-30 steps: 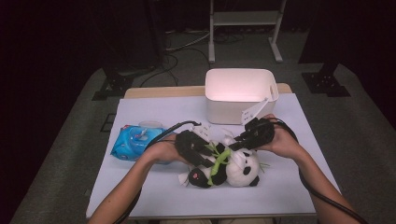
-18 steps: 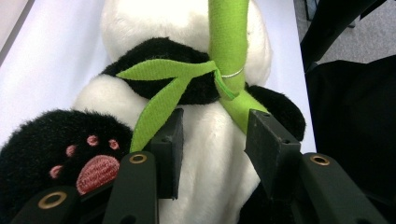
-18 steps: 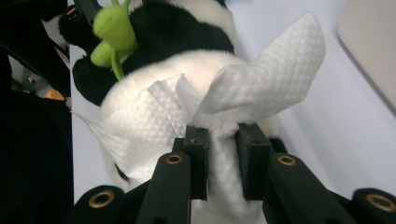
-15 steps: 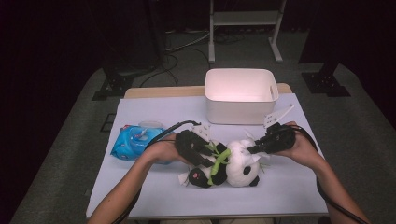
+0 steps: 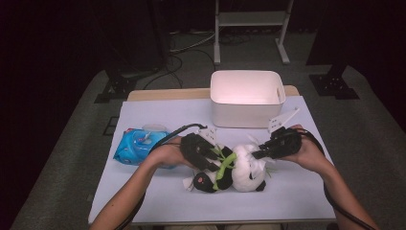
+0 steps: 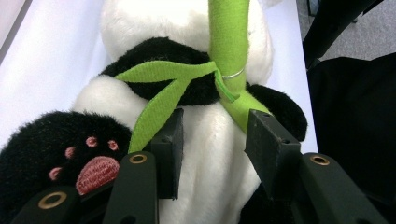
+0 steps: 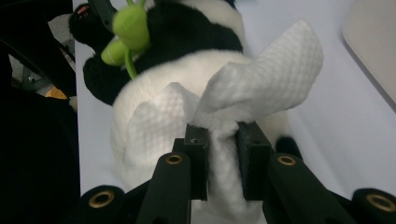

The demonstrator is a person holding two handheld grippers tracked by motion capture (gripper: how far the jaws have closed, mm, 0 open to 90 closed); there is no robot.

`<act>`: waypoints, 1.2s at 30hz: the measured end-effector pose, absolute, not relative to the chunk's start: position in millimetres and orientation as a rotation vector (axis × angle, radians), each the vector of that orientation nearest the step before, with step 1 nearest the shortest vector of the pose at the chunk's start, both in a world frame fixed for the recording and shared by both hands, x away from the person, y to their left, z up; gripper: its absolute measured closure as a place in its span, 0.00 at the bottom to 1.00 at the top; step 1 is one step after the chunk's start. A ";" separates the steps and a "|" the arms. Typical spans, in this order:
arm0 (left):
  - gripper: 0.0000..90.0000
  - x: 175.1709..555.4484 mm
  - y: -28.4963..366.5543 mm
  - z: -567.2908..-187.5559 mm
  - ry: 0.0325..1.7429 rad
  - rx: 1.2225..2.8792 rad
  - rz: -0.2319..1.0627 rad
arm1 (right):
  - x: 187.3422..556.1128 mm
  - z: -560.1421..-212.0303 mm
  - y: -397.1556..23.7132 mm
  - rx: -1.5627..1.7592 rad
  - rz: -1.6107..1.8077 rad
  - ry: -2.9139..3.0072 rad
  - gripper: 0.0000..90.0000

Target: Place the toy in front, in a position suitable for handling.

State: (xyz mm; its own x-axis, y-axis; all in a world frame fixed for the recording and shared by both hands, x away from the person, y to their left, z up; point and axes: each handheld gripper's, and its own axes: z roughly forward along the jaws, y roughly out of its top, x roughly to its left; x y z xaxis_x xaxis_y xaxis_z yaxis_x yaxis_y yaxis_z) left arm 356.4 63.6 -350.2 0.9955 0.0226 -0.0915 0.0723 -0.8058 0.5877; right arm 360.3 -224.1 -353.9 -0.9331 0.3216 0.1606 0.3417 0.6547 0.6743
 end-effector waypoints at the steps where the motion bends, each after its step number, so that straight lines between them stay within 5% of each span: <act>1: 0.63 356.2 63.6 -350.3 0.067 2.513 -0.102 | 361.1 -352.1 -219.1 -0.557 -1.157 -2.837 0.85; 9: 0.63 356.4 64.8 -350.5 0.068 2.509 -0.098 | 368.9 -348.0 -206.6 -0.523 -1.156 -2.872 0.85; 36: 0.63 354.4 65.3 -351.4 0.105 2.500 -0.089 | 325.4 -392.4 -271.3 -0.766 -1.272 -2.755 0.85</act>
